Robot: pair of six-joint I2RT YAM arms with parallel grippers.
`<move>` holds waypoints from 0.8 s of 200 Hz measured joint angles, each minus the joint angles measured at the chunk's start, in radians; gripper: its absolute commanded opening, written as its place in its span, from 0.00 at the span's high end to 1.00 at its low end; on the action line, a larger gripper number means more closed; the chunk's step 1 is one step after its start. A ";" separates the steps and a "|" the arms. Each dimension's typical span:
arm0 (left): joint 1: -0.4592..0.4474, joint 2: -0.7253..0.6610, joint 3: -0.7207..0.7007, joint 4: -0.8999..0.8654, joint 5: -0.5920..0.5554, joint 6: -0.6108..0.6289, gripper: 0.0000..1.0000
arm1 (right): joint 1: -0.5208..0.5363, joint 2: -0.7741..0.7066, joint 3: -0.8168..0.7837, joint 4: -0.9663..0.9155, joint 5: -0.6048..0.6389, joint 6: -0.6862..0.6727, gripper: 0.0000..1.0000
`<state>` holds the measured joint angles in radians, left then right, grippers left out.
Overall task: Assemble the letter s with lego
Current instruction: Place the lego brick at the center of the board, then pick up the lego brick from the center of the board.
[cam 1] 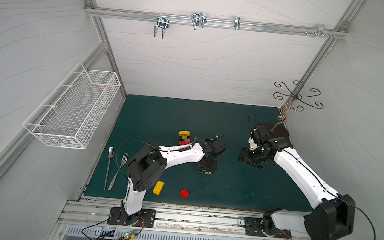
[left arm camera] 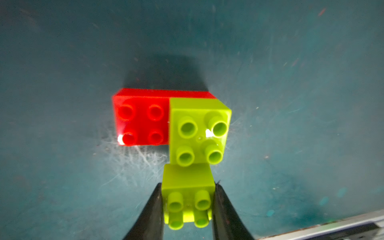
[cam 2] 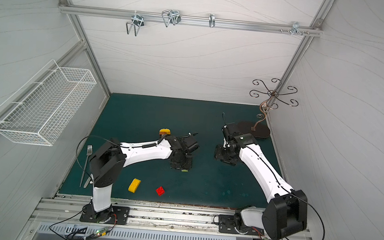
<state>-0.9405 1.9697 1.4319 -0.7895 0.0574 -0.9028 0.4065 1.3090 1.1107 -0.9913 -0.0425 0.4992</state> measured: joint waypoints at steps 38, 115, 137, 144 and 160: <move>-0.014 0.059 0.049 -0.085 0.006 0.064 0.63 | -0.007 -0.002 0.000 -0.004 -0.001 -0.003 0.37; -0.018 0.066 0.055 -0.111 0.011 0.092 0.36 | -0.008 -0.003 0.001 -0.018 0.000 -0.006 0.36; -0.018 -0.014 0.048 -0.113 0.001 0.092 0.35 | -0.003 -0.013 0.018 -0.045 0.000 -0.010 0.38; -0.016 -0.066 0.041 -0.115 -0.010 0.091 0.35 | 0.006 -0.022 0.027 -0.050 0.004 -0.009 0.38; 0.004 -0.237 0.014 -0.125 -0.041 0.084 0.35 | 0.067 -0.039 0.054 -0.065 0.024 0.004 0.39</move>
<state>-0.9367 1.7325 1.4464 -0.9146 0.0166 -0.8192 0.4736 1.2697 1.1645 -1.0565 -0.0185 0.5030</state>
